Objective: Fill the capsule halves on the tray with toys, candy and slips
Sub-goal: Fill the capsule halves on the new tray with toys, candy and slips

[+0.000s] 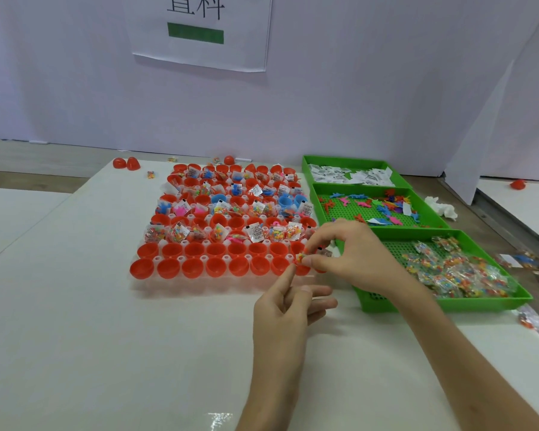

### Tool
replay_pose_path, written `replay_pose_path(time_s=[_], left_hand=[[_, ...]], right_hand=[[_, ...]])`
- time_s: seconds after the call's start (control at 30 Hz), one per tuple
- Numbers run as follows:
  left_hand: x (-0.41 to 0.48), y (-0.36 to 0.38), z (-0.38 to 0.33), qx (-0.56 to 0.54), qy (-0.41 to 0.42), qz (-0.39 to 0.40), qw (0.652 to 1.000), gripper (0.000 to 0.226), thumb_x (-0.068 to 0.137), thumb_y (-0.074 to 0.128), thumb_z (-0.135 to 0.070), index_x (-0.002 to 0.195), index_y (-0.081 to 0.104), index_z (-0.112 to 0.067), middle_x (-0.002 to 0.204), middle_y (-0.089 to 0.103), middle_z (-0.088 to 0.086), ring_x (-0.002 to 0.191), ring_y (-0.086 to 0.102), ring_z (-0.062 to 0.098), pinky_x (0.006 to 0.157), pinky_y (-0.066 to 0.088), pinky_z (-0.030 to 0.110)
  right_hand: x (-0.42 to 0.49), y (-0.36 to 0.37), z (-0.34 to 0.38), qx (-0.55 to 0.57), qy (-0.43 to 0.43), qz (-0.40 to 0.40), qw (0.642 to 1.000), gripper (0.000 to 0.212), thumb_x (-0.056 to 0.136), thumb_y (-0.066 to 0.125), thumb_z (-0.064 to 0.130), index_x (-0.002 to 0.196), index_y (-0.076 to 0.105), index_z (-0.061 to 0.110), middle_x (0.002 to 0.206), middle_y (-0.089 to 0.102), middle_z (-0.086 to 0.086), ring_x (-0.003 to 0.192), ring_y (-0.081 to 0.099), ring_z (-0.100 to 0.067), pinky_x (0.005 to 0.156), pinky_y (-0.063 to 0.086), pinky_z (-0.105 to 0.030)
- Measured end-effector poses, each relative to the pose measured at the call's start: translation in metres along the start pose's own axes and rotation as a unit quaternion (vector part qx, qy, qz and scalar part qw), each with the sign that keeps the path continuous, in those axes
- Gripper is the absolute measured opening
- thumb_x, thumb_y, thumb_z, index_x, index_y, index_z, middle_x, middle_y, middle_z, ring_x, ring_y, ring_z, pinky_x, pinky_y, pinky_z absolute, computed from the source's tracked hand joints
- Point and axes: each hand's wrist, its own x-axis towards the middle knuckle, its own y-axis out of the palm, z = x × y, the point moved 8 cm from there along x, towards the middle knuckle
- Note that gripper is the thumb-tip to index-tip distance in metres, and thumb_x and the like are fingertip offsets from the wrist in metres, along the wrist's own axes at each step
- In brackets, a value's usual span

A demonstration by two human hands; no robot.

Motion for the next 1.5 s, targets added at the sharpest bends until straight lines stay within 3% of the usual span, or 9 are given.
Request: replay_pose_path(time_s=[0.2, 0.43, 0.7, 0.87, 1.03, 1.3, 1.4, 1.5], left_hand=[[0.0, 0.0, 0.001, 0.013, 0.005, 0.007, 1.0, 0.048, 0.097, 0.047, -0.001, 0.143, 0.045, -0.012, 0.089, 0.076, 0.009, 0.081, 0.074, 0.026, 0.073, 0.059, 0.024], [-0.001, 0.003, 0.002, 0.03, -0.003, 0.017, 0.999, 0.048, 0.098, 0.046, -0.004, 0.145, 0.043, -0.013, 0.088, 0.076, 0.006, 0.081, 0.074, 0.024, 0.069, 0.057, 0.021], [-0.001, 0.002, 0.002, 0.039, 0.004, 0.009, 0.999, 0.047, 0.099, 0.046, -0.004, 0.142, 0.043, -0.02, 0.088, 0.076, 0.006, 0.081, 0.074, 0.024, 0.069, 0.058, 0.021], [0.0, 0.002, 0.002, 0.033, -0.003, 0.001, 0.999, 0.044, 0.097, 0.047, -0.002, 0.126, 0.046, -0.035, 0.087, 0.076, 0.008, 0.079, 0.074, 0.025, 0.066, 0.057, 0.021], [-0.001, 0.003, 0.003, 0.033, -0.008, 0.003, 0.999, 0.045, 0.098, 0.047, -0.004, 0.132, 0.043, -0.033, 0.086, 0.076, 0.008, 0.08, 0.074, 0.025, 0.066, 0.057, 0.02], [-0.002, 0.001, 0.001, 0.031, -0.008, 0.007, 0.999, 0.043, 0.099, 0.046, -0.007, 0.14, 0.048, -0.02, 0.087, 0.076, 0.008, 0.081, 0.074, 0.024, 0.067, 0.056, 0.02], [-0.003, 0.001, 0.0, 0.027, -0.01, 0.005, 1.0, 0.045, 0.099, 0.045, -0.006, 0.143, 0.044, -0.018, 0.086, 0.076, 0.009, 0.08, 0.074, 0.024, 0.066, 0.056, 0.019], [-0.003, 0.001, 0.0, 0.025, -0.013, 0.002, 1.0, 0.048, 0.099, 0.046, -0.005, 0.145, 0.041, -0.015, 0.086, 0.076, 0.009, 0.08, 0.074, 0.023, 0.066, 0.056, 0.019]], right_hand=[[0.003, 0.004, -0.003, -0.035, 0.025, 0.008, 0.999, 0.005, 0.082, 0.08, 0.032, 0.084, 0.077, 0.028, 0.101, 0.061, 0.013, 0.109, 0.05, -0.013, 0.102, 0.036, -0.048], [0.004, 0.006, -0.009, -0.084, 0.035, 0.012, 0.996, 0.014, 0.084, 0.076, 0.039, 0.094, 0.075, 0.029, 0.113, 0.062, 0.012, 0.114, 0.047, -0.011, 0.102, 0.026, -0.036], [0.002, 0.002, -0.006, -0.017, 0.035, 0.019, 0.999, 0.012, 0.079, 0.082, 0.037, 0.077, 0.071, 0.033, 0.107, 0.063, 0.011, 0.116, 0.053, -0.013, 0.108, 0.033, -0.049], [0.002, 0.007, -0.007, -0.03, 0.032, 0.029, 0.999, 0.009, 0.08, 0.08, 0.037, 0.078, 0.073, 0.033, 0.104, 0.061, 0.014, 0.113, 0.05, -0.009, 0.11, 0.029, -0.05], [0.003, 0.006, -0.006, -0.062, 0.027, 0.016, 0.998, 0.007, 0.082, 0.078, 0.04, 0.083, 0.072, 0.036, 0.106, 0.061, 0.016, 0.113, 0.048, -0.01, 0.106, 0.029, -0.046], [0.003, 0.006, -0.004, 0.0, 0.006, 0.014, 1.0, 0.01, 0.077, 0.081, 0.037, 0.085, 0.075, 0.034, 0.096, 0.066, 0.017, 0.103, 0.058, -0.008, 0.105, 0.037, -0.051], [0.003, 0.004, -0.007, 0.024, 0.0, 0.019, 1.0, 0.013, 0.077, 0.083, 0.036, 0.087, 0.076, 0.032, 0.096, 0.068, 0.016, 0.099, 0.06, -0.002, 0.102, 0.043, -0.041], [0.003, -0.001, -0.012, 0.049, -0.001, 0.019, 0.999, 0.014, 0.078, 0.082, 0.039, 0.09, 0.075, 0.036, 0.1, 0.068, 0.017, 0.1, 0.061, 0.0, 0.09, 0.044, -0.017]])
